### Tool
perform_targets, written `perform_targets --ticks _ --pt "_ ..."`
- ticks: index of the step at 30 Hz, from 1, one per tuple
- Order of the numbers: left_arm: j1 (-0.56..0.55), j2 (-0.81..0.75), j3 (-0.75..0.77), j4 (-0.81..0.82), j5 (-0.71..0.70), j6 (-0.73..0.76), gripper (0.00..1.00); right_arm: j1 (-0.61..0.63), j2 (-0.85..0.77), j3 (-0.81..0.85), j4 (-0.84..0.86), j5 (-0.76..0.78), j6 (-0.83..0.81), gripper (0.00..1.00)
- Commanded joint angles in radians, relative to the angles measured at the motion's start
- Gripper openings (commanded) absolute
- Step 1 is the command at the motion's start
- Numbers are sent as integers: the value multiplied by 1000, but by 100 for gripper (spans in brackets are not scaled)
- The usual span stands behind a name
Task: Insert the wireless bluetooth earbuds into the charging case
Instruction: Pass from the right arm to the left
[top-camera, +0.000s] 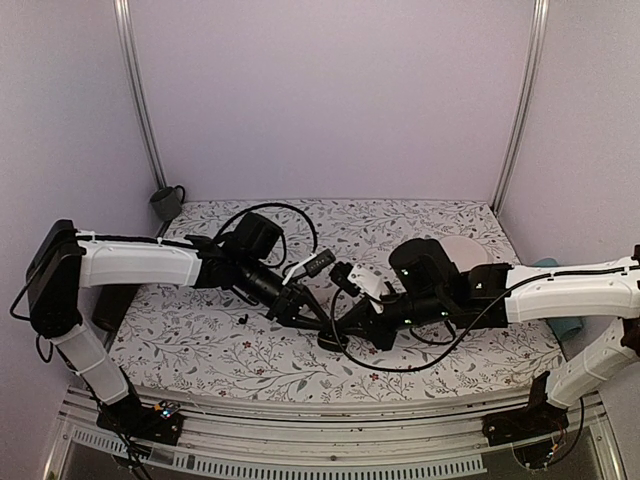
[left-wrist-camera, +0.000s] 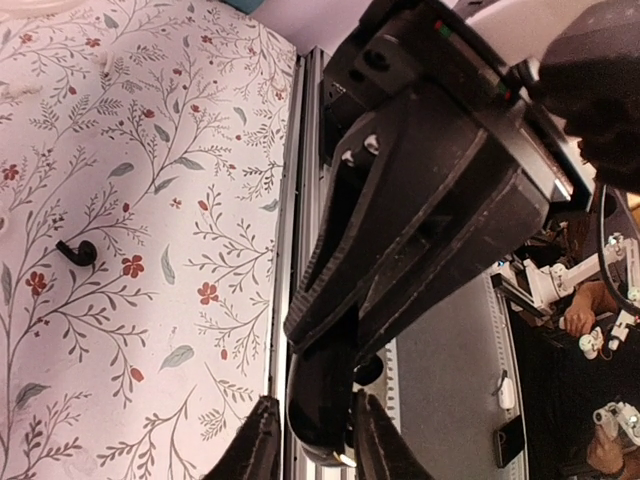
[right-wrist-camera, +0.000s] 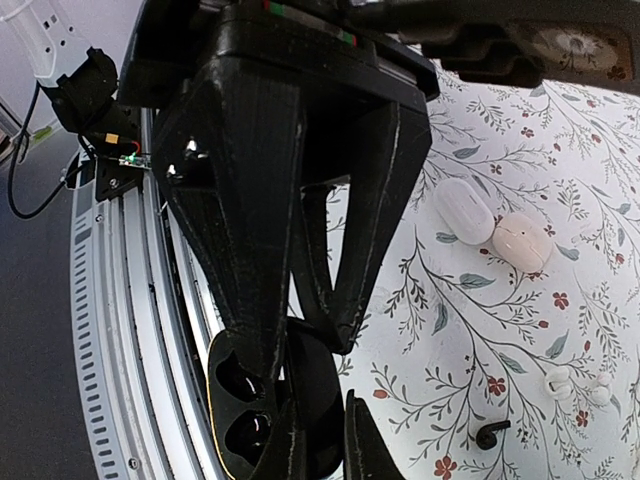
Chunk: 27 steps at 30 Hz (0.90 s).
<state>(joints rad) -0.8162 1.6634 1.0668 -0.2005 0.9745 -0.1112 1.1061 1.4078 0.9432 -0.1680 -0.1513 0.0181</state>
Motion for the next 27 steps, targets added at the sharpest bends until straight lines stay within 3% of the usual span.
perform_targets --ticks 1,15,20,27 --pt "-6 11 24 -15 -5 22 26 0 18 28 7 -1 -8 2" --pt "-9 43 28 4 25 15 28 3 38 40 5 7 -59 2" --pt "-12 55 33 17 30 6 23 6 51 43 4 3 -67 2" --pt "-13 70 28 28 37 0 6 6 66 41 16 22 -66 2"
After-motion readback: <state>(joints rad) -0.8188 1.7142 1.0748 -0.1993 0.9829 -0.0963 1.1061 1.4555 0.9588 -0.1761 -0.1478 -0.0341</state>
